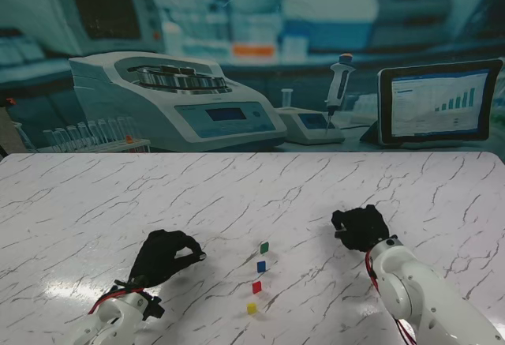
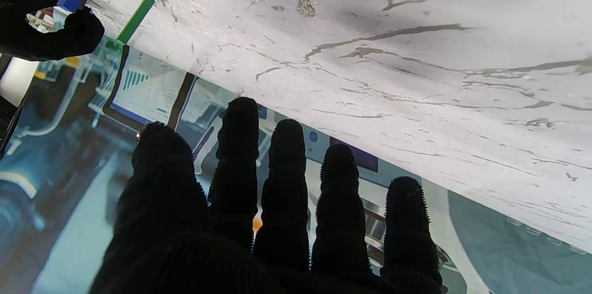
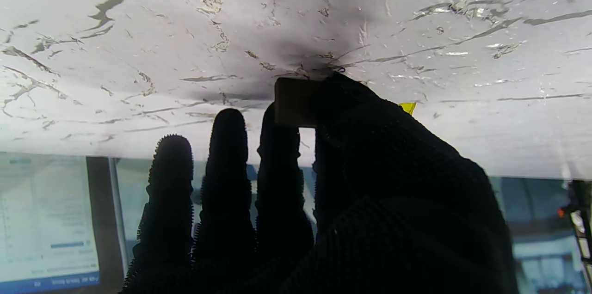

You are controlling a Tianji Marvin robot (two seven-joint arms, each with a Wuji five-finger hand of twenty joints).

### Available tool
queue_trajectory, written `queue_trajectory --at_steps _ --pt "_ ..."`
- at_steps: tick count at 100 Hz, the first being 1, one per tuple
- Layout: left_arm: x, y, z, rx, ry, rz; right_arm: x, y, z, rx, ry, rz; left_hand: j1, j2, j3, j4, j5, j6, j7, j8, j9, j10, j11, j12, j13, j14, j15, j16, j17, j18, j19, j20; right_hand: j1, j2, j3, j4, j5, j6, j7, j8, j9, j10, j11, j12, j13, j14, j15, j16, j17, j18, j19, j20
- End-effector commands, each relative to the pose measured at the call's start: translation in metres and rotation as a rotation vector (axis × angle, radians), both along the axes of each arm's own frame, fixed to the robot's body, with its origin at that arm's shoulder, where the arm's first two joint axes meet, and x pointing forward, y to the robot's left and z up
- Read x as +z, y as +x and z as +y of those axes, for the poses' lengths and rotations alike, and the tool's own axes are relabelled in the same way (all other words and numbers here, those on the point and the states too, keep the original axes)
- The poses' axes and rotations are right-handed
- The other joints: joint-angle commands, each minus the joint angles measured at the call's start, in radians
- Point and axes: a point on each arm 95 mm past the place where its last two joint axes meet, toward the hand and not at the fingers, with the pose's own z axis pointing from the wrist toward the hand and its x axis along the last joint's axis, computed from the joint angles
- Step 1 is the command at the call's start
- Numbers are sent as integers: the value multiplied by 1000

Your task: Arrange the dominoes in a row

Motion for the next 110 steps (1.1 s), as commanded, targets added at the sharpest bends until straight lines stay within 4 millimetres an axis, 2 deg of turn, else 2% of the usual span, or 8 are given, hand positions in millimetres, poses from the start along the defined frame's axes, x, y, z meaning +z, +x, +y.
queue_trajectory --at_steps 1,22,33,45,59,75,95,110 --pt "-1 -3 -4 -19 -12 6 -3 -4 4 7 14 7 28 -8 -14 -11 1 -40 14 -15 21 -36 14 9 16 -34 19 10 0 12 20 14 22 -16 30 -19 -18 16 0 -10 8 -3 28 8 18 11 9 17 1 81 18 1" --pt "-1 -3 -5 -20 -12 7 -3 -3 6 9 18 7 25 -7 -15 -10 1 -39 15 -16 21 -34 15 10 16 -34 20 11 1 10 21 14 6 -12 31 -21 5 44 -68 -100 11 -1 33 1 14 9 7 28 -7 81 9 5" --pt "-1 -3 -5 -20 -13 8 -3 -2 7 10 23 8 23 -5 -15 -10 1 -39 15 -16 20 -35 15 10 17 -34 20 11 0 10 21 14 0 4 19 -15 32 38 -111 -187 20 7 14 -18 11 14 -2 27 -16 84 1 9" --pt "-1 -3 -5 -19 -13 7 -3 -1 9 13 23 16 21 -5 -14 -9 1 -38 16 -16 21 -35 15 10 16 -34 20 11 1 10 21 14 -6 18 14 -5 61 14 -62 -283 29 14 -5 -36 9 18 -9 23 -28 91 -11 17" --pt "0 -4 -4 -16 -13 4 -4 -1 10 12 22 31 22 -6 -14 -9 2 -39 17 -16 22 -34 16 10 17 -33 21 11 1 10 21 14 -16 35 24 12 102 -4 -41 -280 23 17 -10 -42 1 26 -12 25 -46 94 -20 20" --pt "0 -4 -4 -15 -12 1 -6 -1 11 8 20 40 23 -8 -14 -9 2 -40 17 -16 22 -33 15 10 18 -35 21 11 2 10 23 15 -25 40 30 24 128 -28 -7 -235 19 10 -1 -36 -5 32 -12 29 -51 92 -26 27" --pt "0 -3 -4 -14 -19 3 -8 -1 11 4 15 53 24 -8 -13 -9 3 -35 18 -17 21 -29 17 11 21 -37 23 12 9 5 24 15 -42 42 57 55 119 -29 0 -198 -26 15 -27 -51 -30 37 -27 27 -64 92 -40 36" --pt "-1 -3 -3 -14 -21 3 -8 -1 10 0 11 62 23 -7 -13 -8 2 -32 18 -17 20 -28 19 11 20 -36 24 12 13 3 25 16 -48 45 48 58 109 -27 -11 -196 -52 25 -48 -64 -52 32 -37 25 -71 90 -49 40"
